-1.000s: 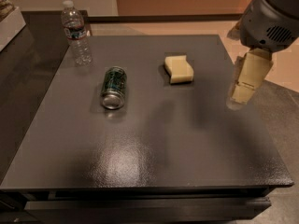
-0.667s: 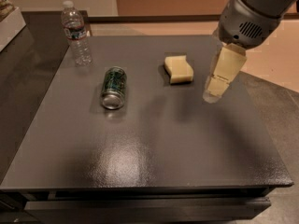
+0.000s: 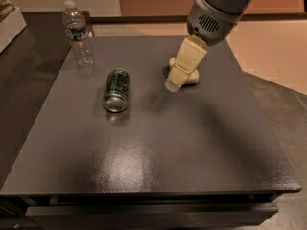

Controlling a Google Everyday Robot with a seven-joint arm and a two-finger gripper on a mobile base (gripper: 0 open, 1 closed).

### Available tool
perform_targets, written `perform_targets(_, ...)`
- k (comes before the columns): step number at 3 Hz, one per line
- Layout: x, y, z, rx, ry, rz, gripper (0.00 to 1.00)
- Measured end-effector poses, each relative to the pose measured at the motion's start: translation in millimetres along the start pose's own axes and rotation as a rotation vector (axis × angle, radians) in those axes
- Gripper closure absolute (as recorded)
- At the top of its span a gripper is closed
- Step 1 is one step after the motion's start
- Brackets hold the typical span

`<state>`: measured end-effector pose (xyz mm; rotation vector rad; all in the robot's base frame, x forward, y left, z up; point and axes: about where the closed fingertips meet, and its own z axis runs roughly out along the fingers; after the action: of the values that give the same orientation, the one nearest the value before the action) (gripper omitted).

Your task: Place green can upright

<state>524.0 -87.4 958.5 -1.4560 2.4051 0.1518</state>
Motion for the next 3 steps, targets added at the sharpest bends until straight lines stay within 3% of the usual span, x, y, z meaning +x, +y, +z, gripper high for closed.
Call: perform_targets(3, -55.5, 7.6, 45.2, 0.038, 0.096, 0.332, 0.00)
